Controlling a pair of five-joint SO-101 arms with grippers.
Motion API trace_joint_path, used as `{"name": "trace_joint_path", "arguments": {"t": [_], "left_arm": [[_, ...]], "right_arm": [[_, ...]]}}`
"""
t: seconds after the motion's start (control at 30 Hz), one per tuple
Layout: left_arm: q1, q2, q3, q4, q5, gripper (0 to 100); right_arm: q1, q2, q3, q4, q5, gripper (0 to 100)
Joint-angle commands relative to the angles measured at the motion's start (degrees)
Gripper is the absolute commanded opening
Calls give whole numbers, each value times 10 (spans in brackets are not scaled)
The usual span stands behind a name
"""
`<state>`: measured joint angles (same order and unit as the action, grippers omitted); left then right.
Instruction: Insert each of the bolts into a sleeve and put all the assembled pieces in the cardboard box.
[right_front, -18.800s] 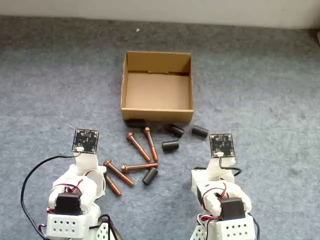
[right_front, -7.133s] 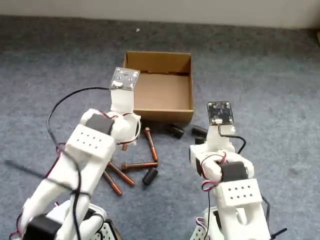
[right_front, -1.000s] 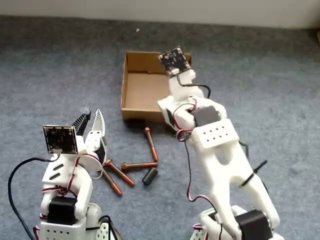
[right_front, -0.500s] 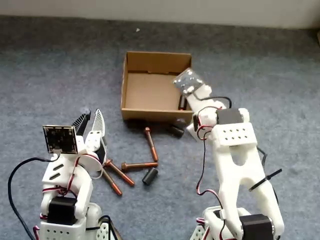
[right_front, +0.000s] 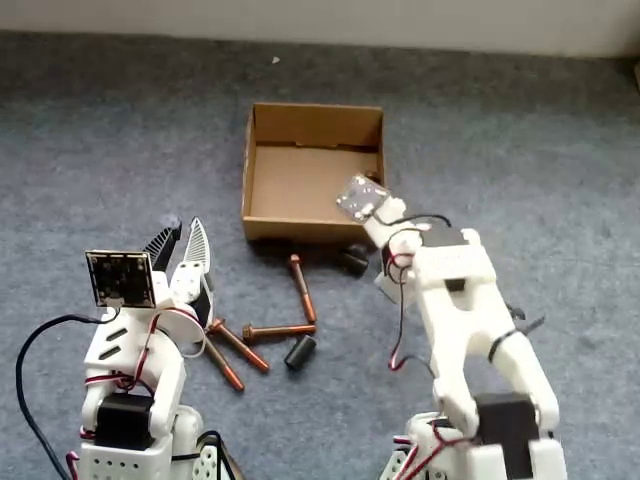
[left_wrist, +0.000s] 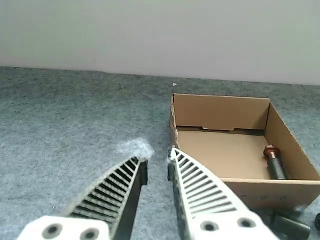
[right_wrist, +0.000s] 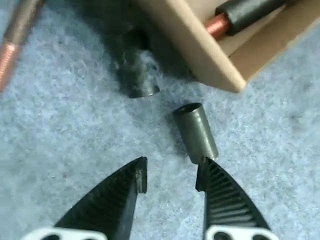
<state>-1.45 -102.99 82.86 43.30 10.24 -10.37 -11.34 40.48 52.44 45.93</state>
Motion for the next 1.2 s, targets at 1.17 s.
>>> {"name": "trace_joint_path", "arguments": {"t": [1.17], "left_arm": [[-1,0,-2,-11,-1,88]], "right_arm": [[16,192,-94,-63,35,6]]}}
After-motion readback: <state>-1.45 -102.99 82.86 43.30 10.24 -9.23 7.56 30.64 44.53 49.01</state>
